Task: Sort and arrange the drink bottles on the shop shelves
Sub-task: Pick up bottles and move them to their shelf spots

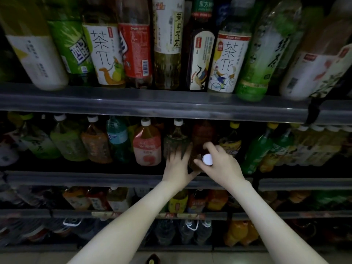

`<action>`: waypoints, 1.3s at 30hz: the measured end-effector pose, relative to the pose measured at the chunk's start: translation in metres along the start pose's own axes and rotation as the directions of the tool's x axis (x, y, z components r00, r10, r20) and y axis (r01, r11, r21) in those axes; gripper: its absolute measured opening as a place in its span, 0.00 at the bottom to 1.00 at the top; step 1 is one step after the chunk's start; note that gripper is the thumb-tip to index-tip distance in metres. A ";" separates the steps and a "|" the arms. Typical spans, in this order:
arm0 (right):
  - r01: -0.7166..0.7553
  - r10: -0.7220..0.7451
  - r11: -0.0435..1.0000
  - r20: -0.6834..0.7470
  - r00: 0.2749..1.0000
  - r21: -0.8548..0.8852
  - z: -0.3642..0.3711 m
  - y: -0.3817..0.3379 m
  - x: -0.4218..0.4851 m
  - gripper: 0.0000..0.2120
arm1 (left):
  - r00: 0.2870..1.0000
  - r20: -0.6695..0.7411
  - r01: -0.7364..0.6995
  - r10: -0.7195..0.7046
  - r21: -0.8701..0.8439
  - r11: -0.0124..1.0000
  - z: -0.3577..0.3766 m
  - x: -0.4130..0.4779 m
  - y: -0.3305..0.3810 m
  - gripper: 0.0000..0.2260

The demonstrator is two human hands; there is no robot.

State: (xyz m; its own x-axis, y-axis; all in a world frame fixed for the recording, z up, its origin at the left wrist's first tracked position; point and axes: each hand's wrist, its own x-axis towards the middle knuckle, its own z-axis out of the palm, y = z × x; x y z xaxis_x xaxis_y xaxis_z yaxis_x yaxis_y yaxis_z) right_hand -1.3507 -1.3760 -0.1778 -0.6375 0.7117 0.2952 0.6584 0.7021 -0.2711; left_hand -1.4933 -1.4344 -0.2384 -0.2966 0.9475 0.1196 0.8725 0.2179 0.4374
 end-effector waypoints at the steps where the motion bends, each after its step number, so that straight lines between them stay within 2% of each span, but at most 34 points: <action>1: 0.076 -0.077 0.995 -0.024 0.997 -0.058 0.004 -0.001 -0.007 0.20 | 1.000 0.025 0.013 -0.011 -0.066 0.998 0.002 -0.003 0.002 0.40; 3: 0.194 -0.200 0.979 -0.113 0.973 -0.067 0.011 -0.002 -0.018 0.15 | 0.997 0.072 0.044 -0.032 -0.177 0.983 0.005 -0.010 0.004 0.40; 5: 0.224 -0.222 0.974 -0.216 0.951 -0.014 0.013 -0.005 -0.024 0.11 | 0.995 0.086 0.071 -0.051 -0.255 0.964 0.004 -0.021 0.006 0.40; 8: 0.205 -0.189 0.979 -0.327 0.926 0.016 0.007 -0.020 -0.032 0.11 | 0.994 0.063 0.105 -0.089 -0.344 0.933 -0.005 -0.045 0.011 0.41; 13: 0.119 -0.056 0.986 -0.434 0.899 0.120 -0.005 -0.059 -0.049 0.09 | 0.999 -0.019 0.036 -0.044 -0.299 0.954 -0.022 -0.089 0.002 0.39; 15: 0.013 0.075 0.971 -0.359 0.930 0.237 -0.003 -0.073 -0.057 0.06 | 1.000 -0.024 0.008 -0.014 -0.265 0.964 -0.027 -0.107 -0.009 0.38; 17: -0.118 0.209 0.922 -0.218 0.953 0.368 0.006 -0.086 -0.068 0.08 | 0.999 -0.021 0.018 -0.024 -0.252 0.968 -0.028 -0.125 -0.021 0.37; 20: -0.205 0.258 0.874 -0.064 0.964 0.440 0.029 -0.106 -0.084 0.08 | 0.993 0.011 0.117 -0.119 -0.267 0.957 -0.015 -0.152 -0.046 0.36; 25: -0.262 0.208 0.819 0.161 0.965 0.510 0.078 -0.129 -0.108 0.11 | 0.925 0.039 0.365 -0.379 -0.377 0.851 0.022 -0.188 -0.098 0.34; 29: -0.241 0.099 0.816 0.285 0.953 0.525 0.122 -0.141 -0.112 0.12 | 0.843 0.081 0.510 -0.532 -0.436 0.742 0.046 -0.194 -0.134 0.21; 31: -0.210 0.034 0.831 0.331 0.943 0.515 0.148 -0.141 -0.108 0.13 | 0.821 0.112 0.540 -0.560 -0.473 0.697 0.060 -0.190 -0.153 0.20; 35: -0.178 -0.041 0.845 0.394 0.918 0.503 0.208 -0.126 -0.102 0.16 | 0.840 0.100 0.516 -0.534 -0.453 0.727 0.094 -0.175 -0.196 0.22; 39: -0.137 -0.076 0.860 0.389 0.918 0.491 0.260 -0.112 -0.098 0.16 | 0.832 0.079 0.519 -0.549 -0.460 0.720 0.136 -0.163 -0.231 0.21</action>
State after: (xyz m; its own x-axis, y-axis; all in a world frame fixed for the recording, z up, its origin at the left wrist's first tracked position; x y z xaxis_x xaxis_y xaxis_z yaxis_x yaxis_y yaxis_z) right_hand -1.4660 -1.5181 -0.4146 -0.7908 0.6085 -0.0653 0.4573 0.5167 -0.7238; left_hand -1.5934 -1.6074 -0.4804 -0.6950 0.6874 -0.2108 0.2958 0.5406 0.7875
